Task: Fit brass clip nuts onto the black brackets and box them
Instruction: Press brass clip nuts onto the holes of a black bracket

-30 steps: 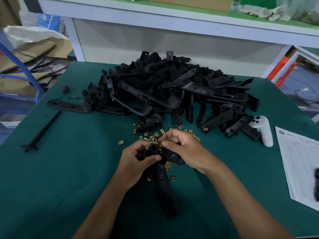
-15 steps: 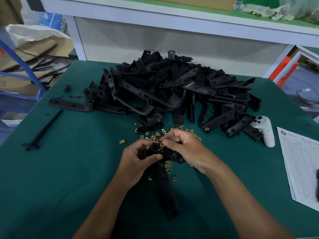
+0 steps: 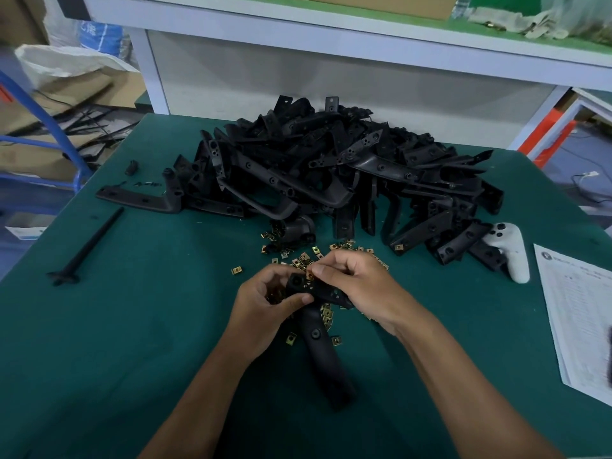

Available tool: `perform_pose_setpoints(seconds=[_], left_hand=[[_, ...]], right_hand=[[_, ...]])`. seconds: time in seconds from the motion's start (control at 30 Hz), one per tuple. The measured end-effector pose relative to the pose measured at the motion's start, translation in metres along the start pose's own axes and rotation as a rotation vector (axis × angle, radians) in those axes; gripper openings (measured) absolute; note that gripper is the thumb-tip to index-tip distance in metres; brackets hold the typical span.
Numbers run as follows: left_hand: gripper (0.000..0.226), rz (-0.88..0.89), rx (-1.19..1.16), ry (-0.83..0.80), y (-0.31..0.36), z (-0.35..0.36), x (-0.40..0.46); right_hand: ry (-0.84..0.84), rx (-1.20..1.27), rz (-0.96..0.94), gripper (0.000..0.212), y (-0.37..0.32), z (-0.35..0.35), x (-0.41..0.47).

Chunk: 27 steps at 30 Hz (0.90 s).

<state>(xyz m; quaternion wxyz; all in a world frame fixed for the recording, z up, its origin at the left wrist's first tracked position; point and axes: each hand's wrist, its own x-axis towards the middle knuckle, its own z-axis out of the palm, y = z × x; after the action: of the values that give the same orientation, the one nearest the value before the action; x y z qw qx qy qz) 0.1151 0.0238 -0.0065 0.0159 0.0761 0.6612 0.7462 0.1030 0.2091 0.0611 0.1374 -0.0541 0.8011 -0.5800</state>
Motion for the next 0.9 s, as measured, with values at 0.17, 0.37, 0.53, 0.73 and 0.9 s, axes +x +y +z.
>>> perform_pose_setpoints(seconds=[0.17,0.37,0.53,0.73,0.9], left_hand=[[0.032,0.01,0.011,-0.003,-0.001,-0.001,0.0],[0.027,-0.012,-0.057,-0.022,0.004,0.0,0.0],[0.03,0.001,0.013,-0.03,0.003,0.0,0.0],[0.034,-0.026,0.064,-0.066,0.002,-0.001,0.001],[0.03,-0.054,0.054,-0.083,0.001,-0.002,0.003]], right_hand=[[0.023,-0.161,-0.084,0.01,-0.001,0.0,-0.005],[0.035,-0.372,-0.223,0.007,-0.005,0.0,-0.01],[0.034,-0.397,-0.173,0.011,-0.002,0.0,-0.014],[0.203,0.16,0.099,0.047,0.008,-0.024,-0.016],[0.129,0.612,0.178,0.048,0.023,-0.042,-0.022]])
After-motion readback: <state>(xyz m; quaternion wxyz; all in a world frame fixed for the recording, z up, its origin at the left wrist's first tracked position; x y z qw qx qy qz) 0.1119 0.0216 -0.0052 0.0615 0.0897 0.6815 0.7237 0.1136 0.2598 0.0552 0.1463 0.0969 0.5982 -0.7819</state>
